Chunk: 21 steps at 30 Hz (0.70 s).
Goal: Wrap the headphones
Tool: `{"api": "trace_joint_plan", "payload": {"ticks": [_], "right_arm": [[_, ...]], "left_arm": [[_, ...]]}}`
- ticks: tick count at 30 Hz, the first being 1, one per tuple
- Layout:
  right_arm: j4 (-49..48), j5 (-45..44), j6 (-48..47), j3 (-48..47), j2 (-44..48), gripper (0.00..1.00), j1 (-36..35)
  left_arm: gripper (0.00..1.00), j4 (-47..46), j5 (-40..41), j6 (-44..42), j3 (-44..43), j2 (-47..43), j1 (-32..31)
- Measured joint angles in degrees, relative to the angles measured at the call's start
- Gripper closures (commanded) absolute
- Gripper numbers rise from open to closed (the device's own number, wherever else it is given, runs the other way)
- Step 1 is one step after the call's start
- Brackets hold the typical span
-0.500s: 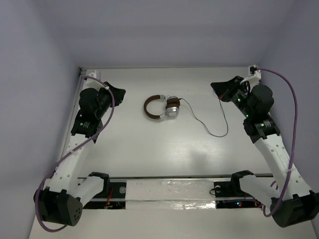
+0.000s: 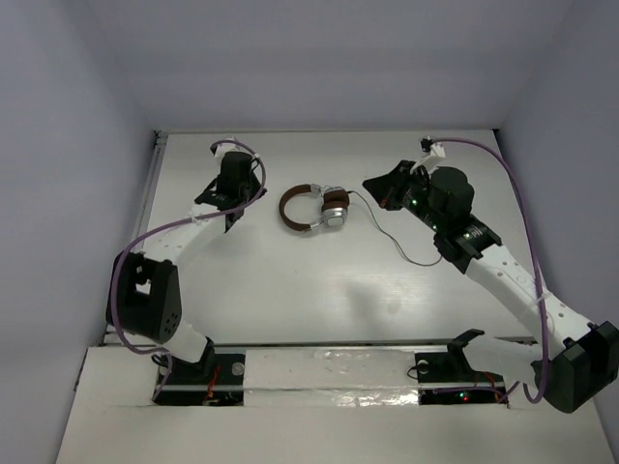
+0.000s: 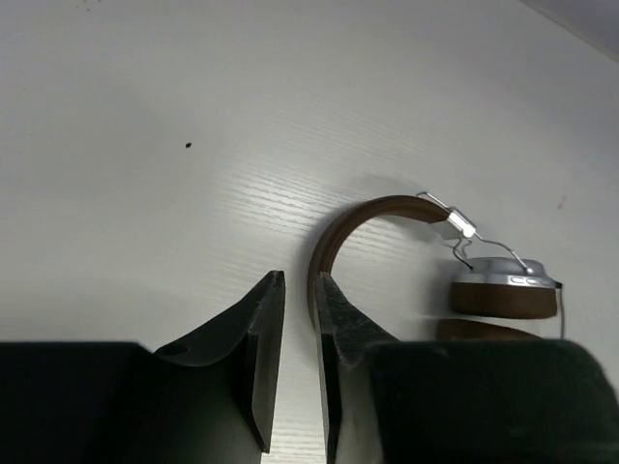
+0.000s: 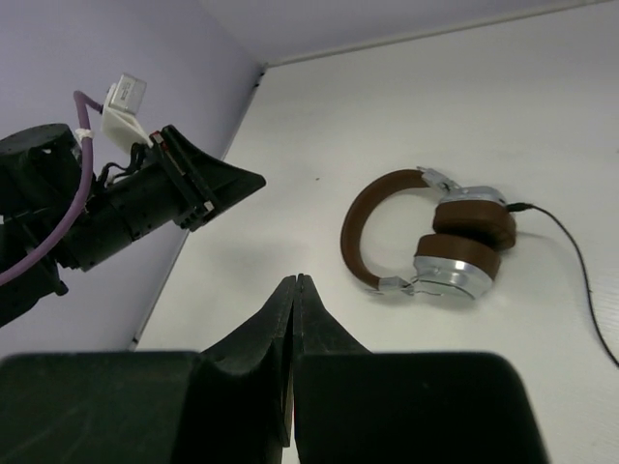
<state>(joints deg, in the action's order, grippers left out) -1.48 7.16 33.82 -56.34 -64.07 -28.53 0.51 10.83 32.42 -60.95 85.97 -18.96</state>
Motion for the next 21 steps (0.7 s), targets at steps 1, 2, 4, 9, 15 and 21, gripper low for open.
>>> {"api": "trace_joint_plan", "payload": {"ticks": [1, 2, 4, 9, 15, 21], "right_arm": [[0.13, -0.59, -0.26, 0.17, 0.17, 1.0, 0.0], [0.2, -1.22, -0.59, 0.44, 0.55, 1.0, 0.0], [0.22, -2.1, -1.09, 0.85, 1.2, 1.0, 0.04], [0.22, -2.43, -1.73, 1.01, 1.57, 1.0, 0.0], [0.22, -2.43, -2.16, 1.11, 1.49, 0.91, -0.02], [0.31, -2.21, -2.58, 1.77, 1.49, 0.79, -0.02]], "left_arm": [[0.79, 0.07, 1.03, 0.0, -0.72, 1.33, -0.31], [0.77, 0.15, 2.01, -0.13, -1.29, 2.56, -0.83], [0.75, 0.33, 3.56, -0.39, -1.97, 4.81, -2.38], [0.75, 1.31, 7.26, -1.4, -5.38, 12.76, -7.02], [0.66, 3.08, 9.31, -2.4, -8.5, 19.39, -9.6], [0.65, 3.56, 10.69, -2.6, -10.73, 23.17, -9.53]]}}
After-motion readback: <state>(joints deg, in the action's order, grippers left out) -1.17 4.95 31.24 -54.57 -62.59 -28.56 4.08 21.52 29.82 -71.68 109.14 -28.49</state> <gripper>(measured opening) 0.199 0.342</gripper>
